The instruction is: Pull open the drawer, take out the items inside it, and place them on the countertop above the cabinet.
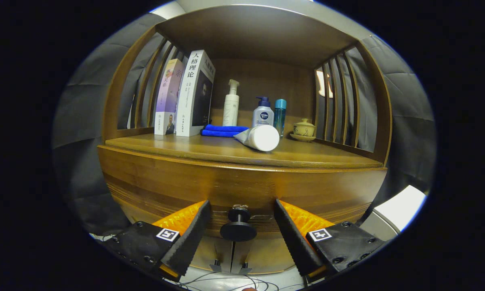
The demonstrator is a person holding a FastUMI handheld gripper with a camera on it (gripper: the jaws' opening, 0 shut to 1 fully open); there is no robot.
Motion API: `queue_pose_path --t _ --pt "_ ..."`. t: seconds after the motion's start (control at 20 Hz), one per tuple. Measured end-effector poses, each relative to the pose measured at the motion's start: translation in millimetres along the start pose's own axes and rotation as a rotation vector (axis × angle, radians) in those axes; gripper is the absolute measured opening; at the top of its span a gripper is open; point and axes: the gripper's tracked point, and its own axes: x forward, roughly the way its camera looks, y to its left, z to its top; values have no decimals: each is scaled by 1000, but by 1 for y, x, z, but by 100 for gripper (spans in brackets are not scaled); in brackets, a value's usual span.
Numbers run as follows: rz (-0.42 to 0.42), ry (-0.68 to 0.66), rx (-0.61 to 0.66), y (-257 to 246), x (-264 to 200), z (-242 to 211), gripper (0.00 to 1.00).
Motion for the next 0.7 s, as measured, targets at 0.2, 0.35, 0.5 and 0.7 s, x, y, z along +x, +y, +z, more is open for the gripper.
queue_pose_path --t 0.2,0.35,0.5,0.7 --pt "-7 -37 -20 6 2 -1 100" --pt "31 -15 -10 7 -5 -11 100" --pt "64 -7 29 0 -26 -10 98" --pt "104 -37 97 -17 -68 13 98"
